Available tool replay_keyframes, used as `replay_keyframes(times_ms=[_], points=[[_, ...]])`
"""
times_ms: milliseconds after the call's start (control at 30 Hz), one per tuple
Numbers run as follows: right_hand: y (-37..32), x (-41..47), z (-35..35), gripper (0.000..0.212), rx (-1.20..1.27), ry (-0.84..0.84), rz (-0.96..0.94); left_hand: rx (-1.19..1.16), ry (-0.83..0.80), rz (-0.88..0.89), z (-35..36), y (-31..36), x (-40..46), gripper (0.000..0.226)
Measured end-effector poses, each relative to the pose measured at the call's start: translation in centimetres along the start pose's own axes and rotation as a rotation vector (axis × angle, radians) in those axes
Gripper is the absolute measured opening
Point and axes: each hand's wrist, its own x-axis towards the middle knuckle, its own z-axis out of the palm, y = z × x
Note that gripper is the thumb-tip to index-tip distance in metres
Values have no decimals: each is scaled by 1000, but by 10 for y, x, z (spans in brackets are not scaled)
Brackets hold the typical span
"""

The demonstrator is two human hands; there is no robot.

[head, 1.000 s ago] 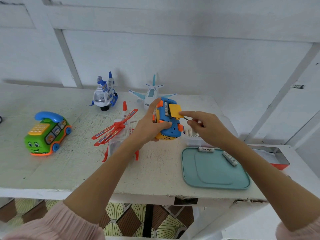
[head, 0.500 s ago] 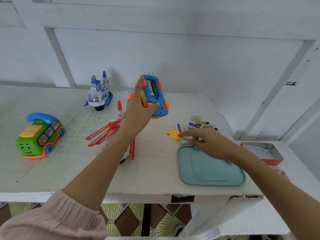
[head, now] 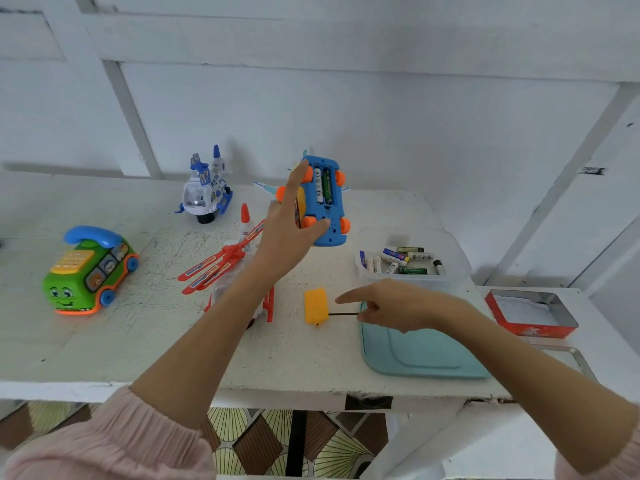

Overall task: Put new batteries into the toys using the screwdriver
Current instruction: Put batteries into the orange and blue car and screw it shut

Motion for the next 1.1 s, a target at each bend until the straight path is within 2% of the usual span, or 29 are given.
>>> replay_keyframes(times_ms=[100, 200, 267, 367, 433, 500, 700, 1100], points=[[11, -11, -12, 42, 22, -51, 35, -45, -36, 32, 1, -1, 1, 74], [20, -27, -32, 23, 32, 18, 21, -10, -41, 61, 5, 2, 1, 76], [24, -38, -48, 12, 118, 176, 10, 29, -31, 80, 8, 1, 2, 76], [28, -47, -66, 6, 259, 531, -40, 137, 10, 57, 11, -1, 9, 82], [31, -46, -74, 4, 242, 766, -47, 143, -6, 85, 15, -1, 12, 81], [35, -42, -78, 6, 207, 885, -30, 138, -28, 101, 23, 3, 13, 81], [42, -41, -84, 11, 124, 988, -9, 159, -99, 94, 41, 8, 18, 83], [57, -53, -86, 14, -30, 1068, 82, 213, -163, 168, 60, 10, 32, 83]])
